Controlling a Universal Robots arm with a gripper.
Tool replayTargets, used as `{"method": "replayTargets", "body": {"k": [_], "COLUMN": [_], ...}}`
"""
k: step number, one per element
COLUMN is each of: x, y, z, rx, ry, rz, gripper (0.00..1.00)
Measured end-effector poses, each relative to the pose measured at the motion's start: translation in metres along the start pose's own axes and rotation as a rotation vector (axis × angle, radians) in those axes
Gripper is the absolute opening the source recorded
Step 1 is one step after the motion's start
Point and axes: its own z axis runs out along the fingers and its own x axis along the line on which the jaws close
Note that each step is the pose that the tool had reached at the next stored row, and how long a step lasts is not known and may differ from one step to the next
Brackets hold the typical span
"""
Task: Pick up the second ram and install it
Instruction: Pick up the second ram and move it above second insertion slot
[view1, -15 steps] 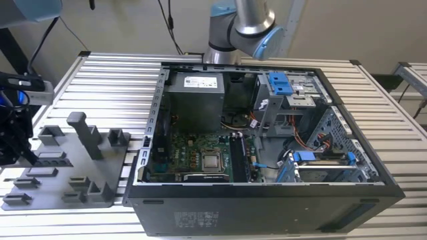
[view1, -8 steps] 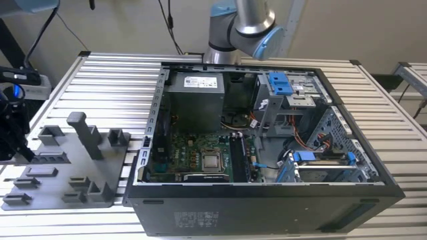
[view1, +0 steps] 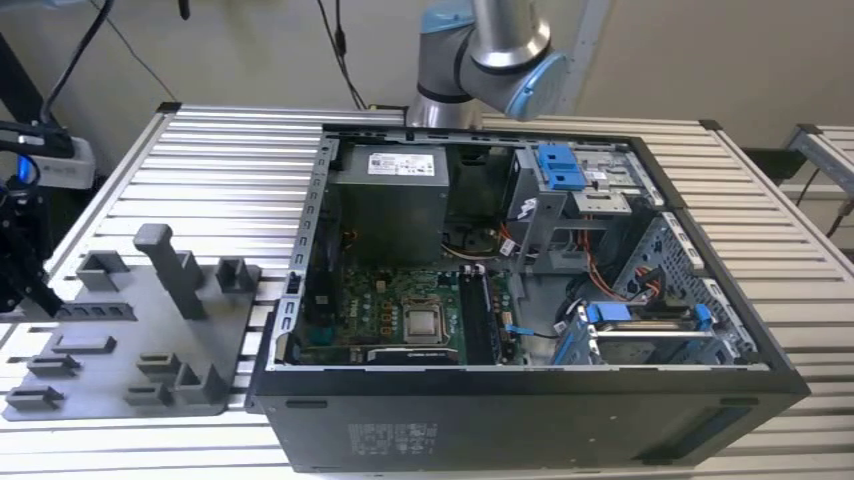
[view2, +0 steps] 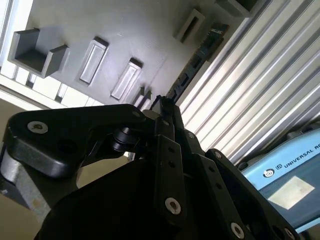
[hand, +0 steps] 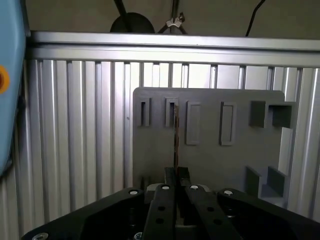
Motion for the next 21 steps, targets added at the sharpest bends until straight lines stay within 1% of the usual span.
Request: {"method": "replayTargets", "body": {"k": [15, 21], "x": [0.0000, 0.0001], "y": [-0.0002, -0.0002], "z": [-0.0256, -0.0338], "rx": [0.0000, 0.0000], "ry": [0.0000, 0.0000], "rz": [0.000, 0.000], "gripper": [0.14, 0.14]}}
